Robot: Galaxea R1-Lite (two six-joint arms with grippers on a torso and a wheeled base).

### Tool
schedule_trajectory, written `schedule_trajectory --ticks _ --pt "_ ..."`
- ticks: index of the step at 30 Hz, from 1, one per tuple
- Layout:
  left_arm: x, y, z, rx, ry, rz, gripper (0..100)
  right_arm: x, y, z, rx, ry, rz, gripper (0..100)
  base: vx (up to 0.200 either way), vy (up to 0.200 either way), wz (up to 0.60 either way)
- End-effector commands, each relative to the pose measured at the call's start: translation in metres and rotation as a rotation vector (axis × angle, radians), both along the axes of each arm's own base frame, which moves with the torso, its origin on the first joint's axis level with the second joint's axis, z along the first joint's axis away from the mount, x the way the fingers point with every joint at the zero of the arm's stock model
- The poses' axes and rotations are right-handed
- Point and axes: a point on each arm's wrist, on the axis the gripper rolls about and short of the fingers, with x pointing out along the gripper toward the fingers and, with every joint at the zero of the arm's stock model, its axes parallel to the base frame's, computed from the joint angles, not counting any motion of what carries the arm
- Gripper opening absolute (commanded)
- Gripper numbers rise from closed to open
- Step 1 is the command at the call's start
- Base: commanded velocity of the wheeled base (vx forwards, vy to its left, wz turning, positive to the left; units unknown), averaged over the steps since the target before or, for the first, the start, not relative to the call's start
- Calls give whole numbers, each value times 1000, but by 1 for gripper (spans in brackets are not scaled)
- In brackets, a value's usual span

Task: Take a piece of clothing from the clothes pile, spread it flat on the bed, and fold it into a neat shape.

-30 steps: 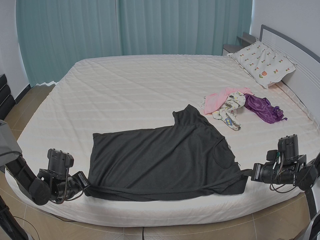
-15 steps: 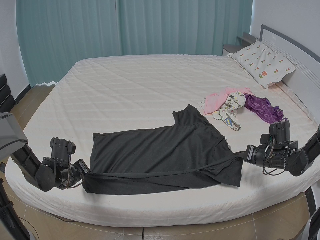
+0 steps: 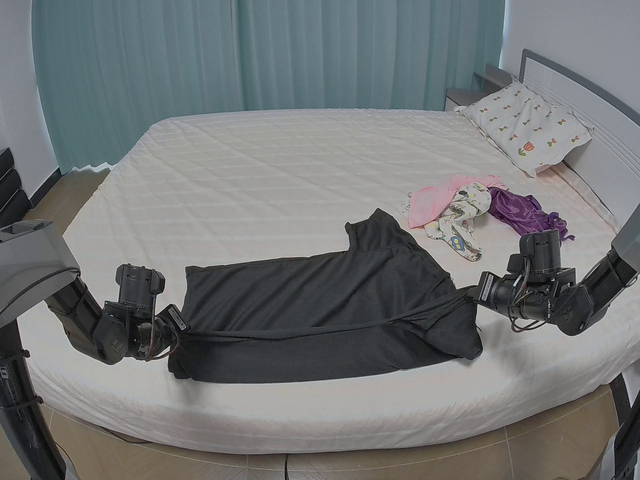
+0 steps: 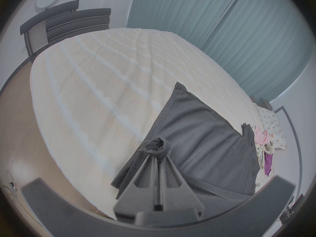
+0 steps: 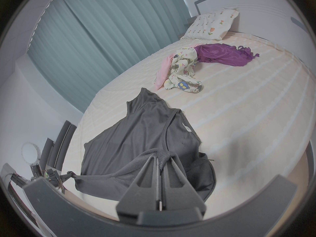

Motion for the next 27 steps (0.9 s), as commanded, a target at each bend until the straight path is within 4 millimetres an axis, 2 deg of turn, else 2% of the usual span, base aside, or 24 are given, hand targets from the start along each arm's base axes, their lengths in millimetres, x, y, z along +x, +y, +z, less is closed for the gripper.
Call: schedule_trajectory --ticks 1,9,17,18,23,27 --pt "14 1 -14 1 21 10 0 13 3 -10 13 15 -18 0 0 0 0" --pt "35 5 -26 0 22 32 0 27 5 -19 22 13 -40 0 0 0 0" --pt "46 6 -35 -3 21 39 0 35 6 -19 76 10 -74 0 0 0 0" --pt "47 6 -34 -3 17 39 100 35 6 -20 77 13 -75 0 0 0 0" --pt "52 6 -36 -10 9 48 100 36 7 -23 77 15 -75 0 0 0 0" --pt "53 6 -28 -39 -19 79 100 36 7 -24 83 4 -75 0 0 0 0"
